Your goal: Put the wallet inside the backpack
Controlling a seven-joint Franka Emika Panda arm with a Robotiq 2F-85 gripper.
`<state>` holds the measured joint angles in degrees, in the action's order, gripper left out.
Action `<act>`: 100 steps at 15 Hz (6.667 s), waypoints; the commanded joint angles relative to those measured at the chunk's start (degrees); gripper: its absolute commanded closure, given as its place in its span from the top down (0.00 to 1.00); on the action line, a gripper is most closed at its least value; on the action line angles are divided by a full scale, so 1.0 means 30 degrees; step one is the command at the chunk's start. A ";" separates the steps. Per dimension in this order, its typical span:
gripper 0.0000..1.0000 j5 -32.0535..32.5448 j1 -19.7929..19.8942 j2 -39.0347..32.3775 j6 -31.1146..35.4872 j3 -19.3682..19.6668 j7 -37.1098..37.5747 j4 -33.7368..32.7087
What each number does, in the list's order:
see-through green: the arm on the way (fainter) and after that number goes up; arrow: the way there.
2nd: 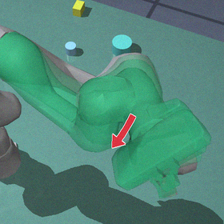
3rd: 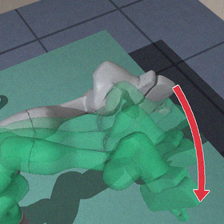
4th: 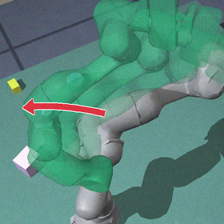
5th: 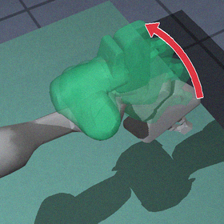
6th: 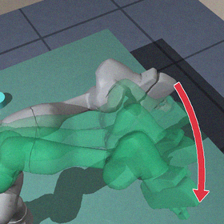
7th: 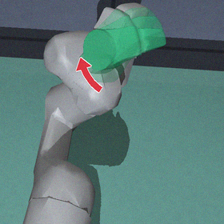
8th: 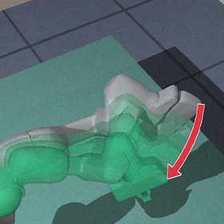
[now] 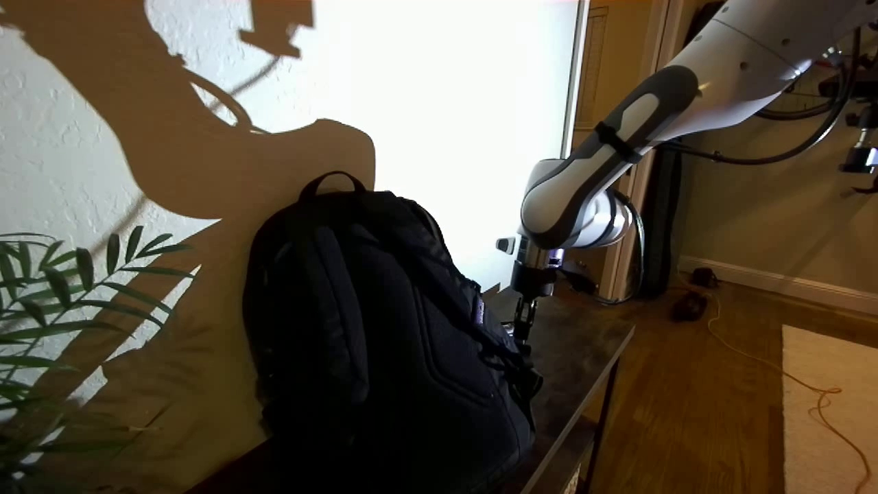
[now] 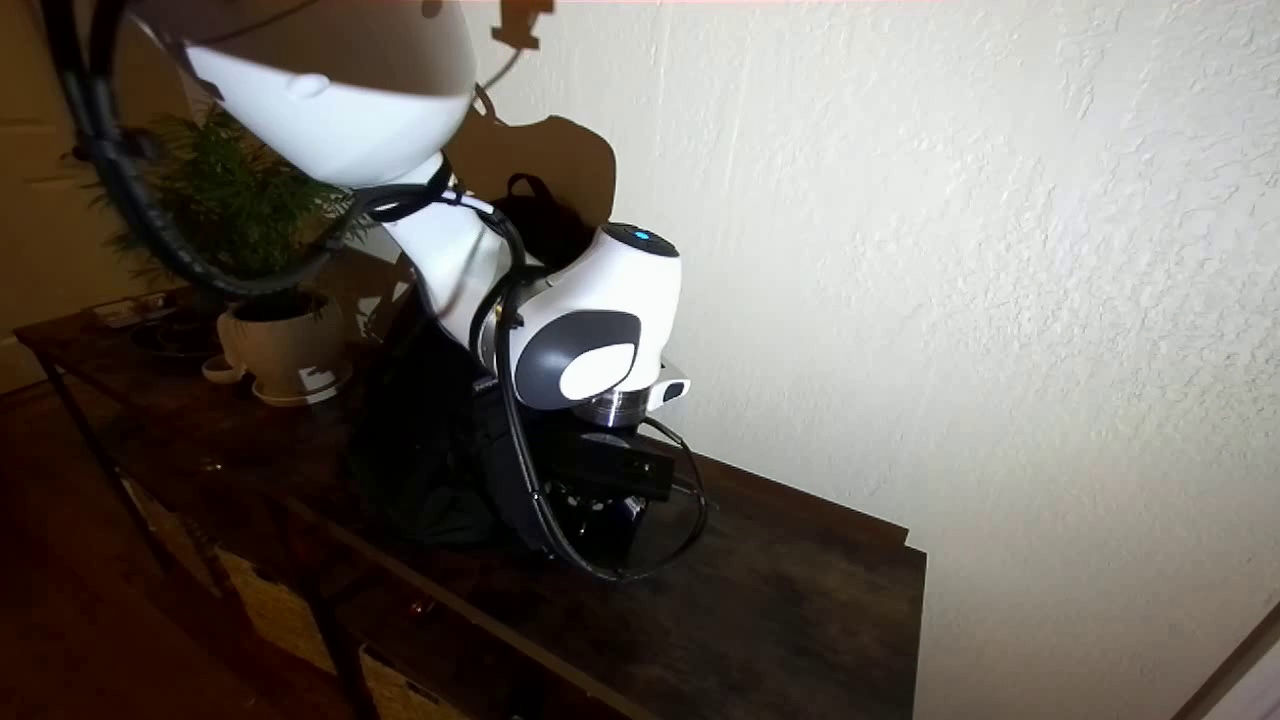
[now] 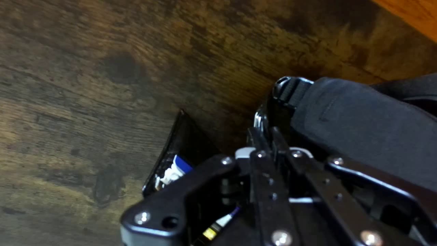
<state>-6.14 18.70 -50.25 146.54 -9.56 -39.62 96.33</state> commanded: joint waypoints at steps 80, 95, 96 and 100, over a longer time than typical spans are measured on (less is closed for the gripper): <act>0.05 0.2050 -0.1029 -0.0813 -0.1693 0.1824 -0.6250 -0.1828; 0.05 0.1271 -0.0475 0.1556 -0.1321 0.2442 -0.0400 -0.0525; 0.05 0.1342 -0.0567 0.1852 -0.1487 0.2461 -0.0040 -0.0430; 0.05 0.1809 -0.1208 0.3331 -0.1812 0.2890 0.1832 0.0162</act>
<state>-2.18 16.91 -46.63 142.88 -2.66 -39.10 91.63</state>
